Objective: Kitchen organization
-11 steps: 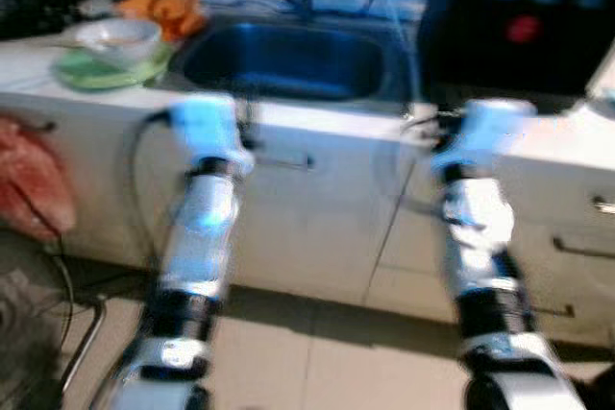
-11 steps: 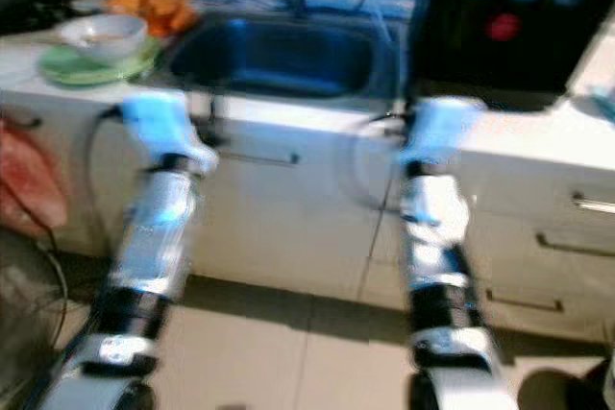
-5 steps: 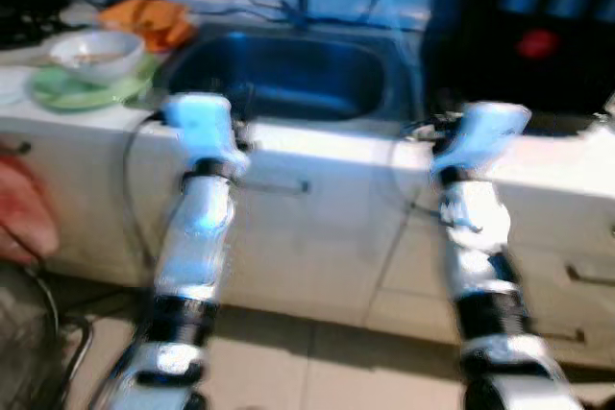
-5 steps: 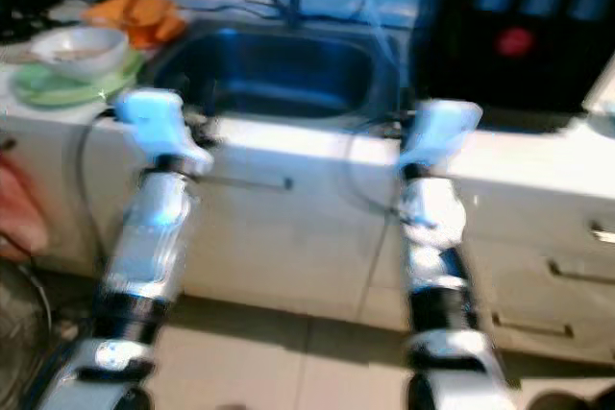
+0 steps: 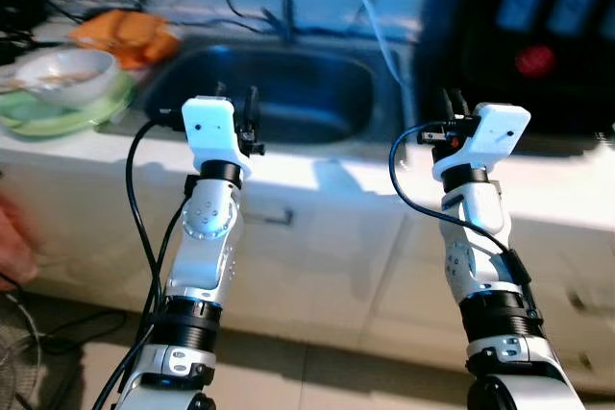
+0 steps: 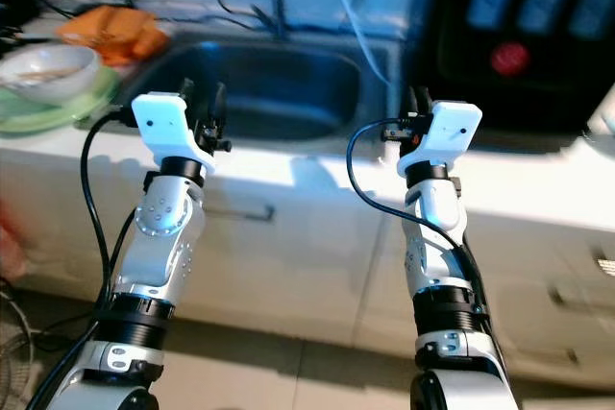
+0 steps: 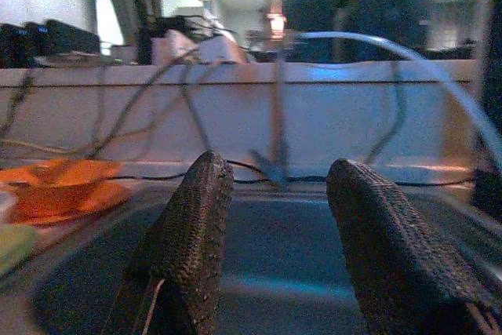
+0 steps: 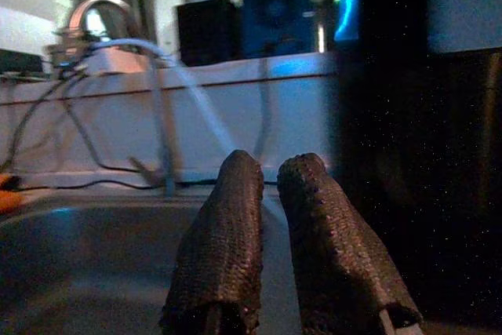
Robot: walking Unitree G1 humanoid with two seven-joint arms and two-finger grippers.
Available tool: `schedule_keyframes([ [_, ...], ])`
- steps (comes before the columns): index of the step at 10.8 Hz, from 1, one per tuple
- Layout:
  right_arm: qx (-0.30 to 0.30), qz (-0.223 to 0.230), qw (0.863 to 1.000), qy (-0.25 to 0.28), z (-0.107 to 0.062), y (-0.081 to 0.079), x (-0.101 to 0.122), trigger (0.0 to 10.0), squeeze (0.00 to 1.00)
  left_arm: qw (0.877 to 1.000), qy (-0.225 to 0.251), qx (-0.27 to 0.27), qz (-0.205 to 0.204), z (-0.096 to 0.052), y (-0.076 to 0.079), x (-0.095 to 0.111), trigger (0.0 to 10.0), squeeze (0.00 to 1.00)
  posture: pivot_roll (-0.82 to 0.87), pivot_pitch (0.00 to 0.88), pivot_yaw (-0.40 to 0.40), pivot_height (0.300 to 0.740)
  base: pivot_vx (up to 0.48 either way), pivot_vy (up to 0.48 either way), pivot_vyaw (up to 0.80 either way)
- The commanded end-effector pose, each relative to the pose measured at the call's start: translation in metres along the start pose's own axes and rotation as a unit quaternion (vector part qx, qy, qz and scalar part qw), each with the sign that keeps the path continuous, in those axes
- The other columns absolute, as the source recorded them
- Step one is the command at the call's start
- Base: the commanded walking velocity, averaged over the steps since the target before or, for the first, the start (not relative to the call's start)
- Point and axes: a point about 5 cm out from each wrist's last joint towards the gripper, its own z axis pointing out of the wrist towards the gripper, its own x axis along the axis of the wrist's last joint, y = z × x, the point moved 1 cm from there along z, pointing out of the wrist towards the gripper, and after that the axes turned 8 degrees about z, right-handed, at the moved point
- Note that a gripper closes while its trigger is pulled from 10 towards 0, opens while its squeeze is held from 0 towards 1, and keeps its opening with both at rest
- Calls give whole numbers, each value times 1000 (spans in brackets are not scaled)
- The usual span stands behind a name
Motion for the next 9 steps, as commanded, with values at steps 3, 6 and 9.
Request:
schedule_keyframes([
  [3, 22, 7, 1000, 2, 5, -14, 1, 10000, 0, 1000, 0, 11, 9, 0, -8, 1, 10000, 0, 126, 2, 9, 740, 424, 0, 0],
  [6, 23, 9, 1000, -1, 3, -15, -1, 10000, 0, 1000, -2, 3, 3, -2, -6, 0, 10000, 0, 131, 16, 7, 740, 110, 0, 0],
  [9, 19, 11, 1000, -1, 2, -13, -1, 10000, 0, 1000, -14, -1, 1, -2, -4, -3, 10000, 0, 130, 26, 9, 740, 0, 382, 0],
])
